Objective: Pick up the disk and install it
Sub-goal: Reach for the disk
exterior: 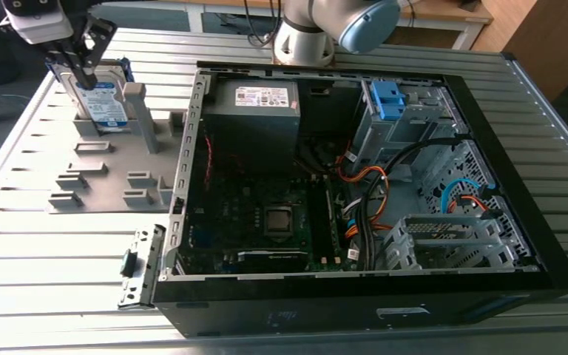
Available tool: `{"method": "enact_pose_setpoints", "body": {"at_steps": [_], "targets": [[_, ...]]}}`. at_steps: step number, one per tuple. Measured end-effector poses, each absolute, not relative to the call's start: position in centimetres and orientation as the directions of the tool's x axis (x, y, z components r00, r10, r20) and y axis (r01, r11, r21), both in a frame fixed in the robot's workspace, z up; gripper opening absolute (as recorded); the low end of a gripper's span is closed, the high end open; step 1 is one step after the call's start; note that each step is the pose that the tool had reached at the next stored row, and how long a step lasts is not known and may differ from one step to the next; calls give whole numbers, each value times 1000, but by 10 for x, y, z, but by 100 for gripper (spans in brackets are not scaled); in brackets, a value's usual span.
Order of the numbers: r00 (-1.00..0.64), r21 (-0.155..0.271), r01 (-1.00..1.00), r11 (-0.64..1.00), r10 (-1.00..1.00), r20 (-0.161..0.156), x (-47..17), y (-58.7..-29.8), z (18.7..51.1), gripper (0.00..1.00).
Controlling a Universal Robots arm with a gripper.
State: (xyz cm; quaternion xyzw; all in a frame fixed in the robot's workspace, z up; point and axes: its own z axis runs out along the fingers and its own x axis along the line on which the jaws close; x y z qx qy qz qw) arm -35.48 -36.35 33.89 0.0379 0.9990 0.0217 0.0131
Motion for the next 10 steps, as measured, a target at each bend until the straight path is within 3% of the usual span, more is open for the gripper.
{"method": "enact_pose_setpoints", "body": {"at_steps": [10], "targets": [[-997,44,75,996,76,-24,-358,-363,336,11]]}}
